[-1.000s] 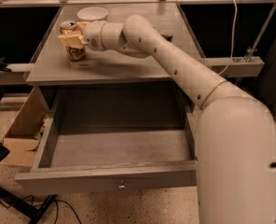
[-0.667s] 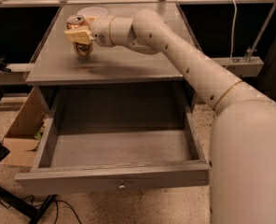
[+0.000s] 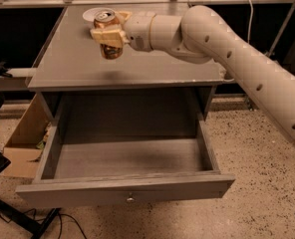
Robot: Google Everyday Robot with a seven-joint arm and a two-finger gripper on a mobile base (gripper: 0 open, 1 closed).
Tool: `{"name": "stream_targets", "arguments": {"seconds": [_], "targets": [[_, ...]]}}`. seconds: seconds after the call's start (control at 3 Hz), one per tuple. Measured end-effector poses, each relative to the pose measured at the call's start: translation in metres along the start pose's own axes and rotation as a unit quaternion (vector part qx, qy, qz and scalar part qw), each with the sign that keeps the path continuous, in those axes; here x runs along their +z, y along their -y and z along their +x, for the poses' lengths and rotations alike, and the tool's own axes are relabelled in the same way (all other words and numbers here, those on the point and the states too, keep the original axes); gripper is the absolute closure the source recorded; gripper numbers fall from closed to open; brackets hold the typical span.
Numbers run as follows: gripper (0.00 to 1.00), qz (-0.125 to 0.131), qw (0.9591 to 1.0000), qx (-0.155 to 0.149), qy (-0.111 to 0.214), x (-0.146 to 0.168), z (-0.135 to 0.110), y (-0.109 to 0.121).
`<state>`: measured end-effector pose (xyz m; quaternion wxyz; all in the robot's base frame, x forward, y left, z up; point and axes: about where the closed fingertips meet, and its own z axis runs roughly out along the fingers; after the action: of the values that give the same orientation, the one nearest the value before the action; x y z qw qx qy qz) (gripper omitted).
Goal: Place orange can into top drawer
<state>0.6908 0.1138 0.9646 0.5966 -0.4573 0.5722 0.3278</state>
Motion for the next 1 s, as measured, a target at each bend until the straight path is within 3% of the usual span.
{"name": "stream_targets", "arguments": {"seconds": [0.33,0.67,1.0], "targets": [[1.0,0.009,0.9997,-0.007,-0.021,-0.07,-0.003,-0.04],[1.0,0.01,0.9993,0.008,-0.035,-0.113,0.021,-0.082],[1.0,0.014,0.9984,0.039,-0.038,-0.146,0.08,-0.121]]}}
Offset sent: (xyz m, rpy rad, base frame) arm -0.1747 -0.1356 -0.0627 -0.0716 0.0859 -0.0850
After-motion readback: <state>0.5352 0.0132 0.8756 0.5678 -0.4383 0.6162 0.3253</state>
